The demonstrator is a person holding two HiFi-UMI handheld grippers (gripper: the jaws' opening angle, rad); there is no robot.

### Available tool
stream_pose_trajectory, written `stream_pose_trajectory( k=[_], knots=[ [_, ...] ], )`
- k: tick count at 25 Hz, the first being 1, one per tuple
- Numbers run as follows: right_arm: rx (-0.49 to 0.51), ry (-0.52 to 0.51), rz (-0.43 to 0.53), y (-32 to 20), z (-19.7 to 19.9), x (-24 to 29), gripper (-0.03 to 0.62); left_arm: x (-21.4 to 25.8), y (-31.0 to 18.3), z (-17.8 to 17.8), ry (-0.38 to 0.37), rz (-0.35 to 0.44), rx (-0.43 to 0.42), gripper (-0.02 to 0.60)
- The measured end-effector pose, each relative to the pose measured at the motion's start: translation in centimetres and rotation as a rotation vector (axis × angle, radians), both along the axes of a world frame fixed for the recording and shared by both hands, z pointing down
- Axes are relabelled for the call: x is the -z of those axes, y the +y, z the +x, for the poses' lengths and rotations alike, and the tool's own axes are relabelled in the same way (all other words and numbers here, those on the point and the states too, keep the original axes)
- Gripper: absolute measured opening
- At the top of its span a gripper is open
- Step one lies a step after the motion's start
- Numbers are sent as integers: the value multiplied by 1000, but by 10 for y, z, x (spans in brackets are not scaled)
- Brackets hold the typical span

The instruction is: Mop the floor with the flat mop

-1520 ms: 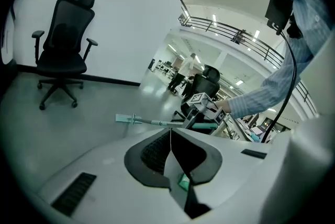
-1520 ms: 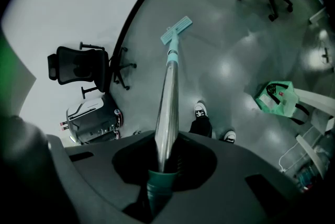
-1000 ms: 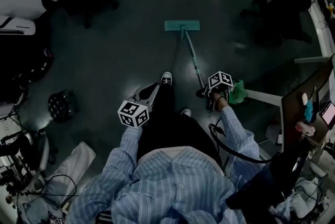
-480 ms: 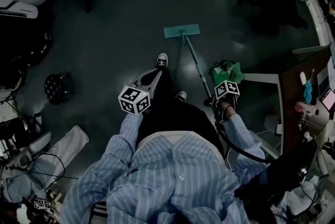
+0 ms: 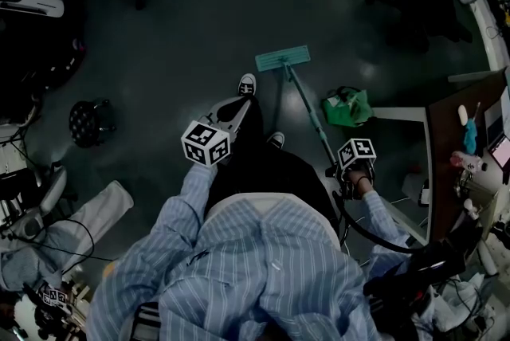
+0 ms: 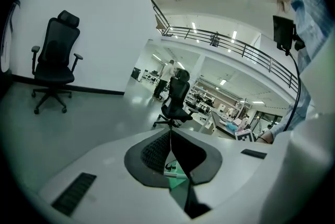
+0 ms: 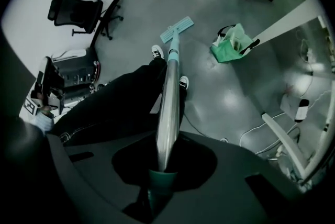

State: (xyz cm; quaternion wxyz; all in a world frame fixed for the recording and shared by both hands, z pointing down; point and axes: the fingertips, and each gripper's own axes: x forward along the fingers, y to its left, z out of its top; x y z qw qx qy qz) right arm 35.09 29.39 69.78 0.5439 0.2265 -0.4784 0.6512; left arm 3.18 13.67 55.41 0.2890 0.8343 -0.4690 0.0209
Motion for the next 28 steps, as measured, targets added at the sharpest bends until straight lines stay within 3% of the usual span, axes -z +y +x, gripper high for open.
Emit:
stream_pose_trajectory(
  k=[4,14,28],
  knots=[
    [79,21,0,1,4,2,55,-2,-4,9,-4,-6,-22,8],
    [59,-9,-31,-22,-11,7,55,-7,-42,16,-23,-26,-62,8],
    [79,-18,-34,-155,-60,5,55,-9,-145,-20,-35,-52,-37,8]
  ],
)
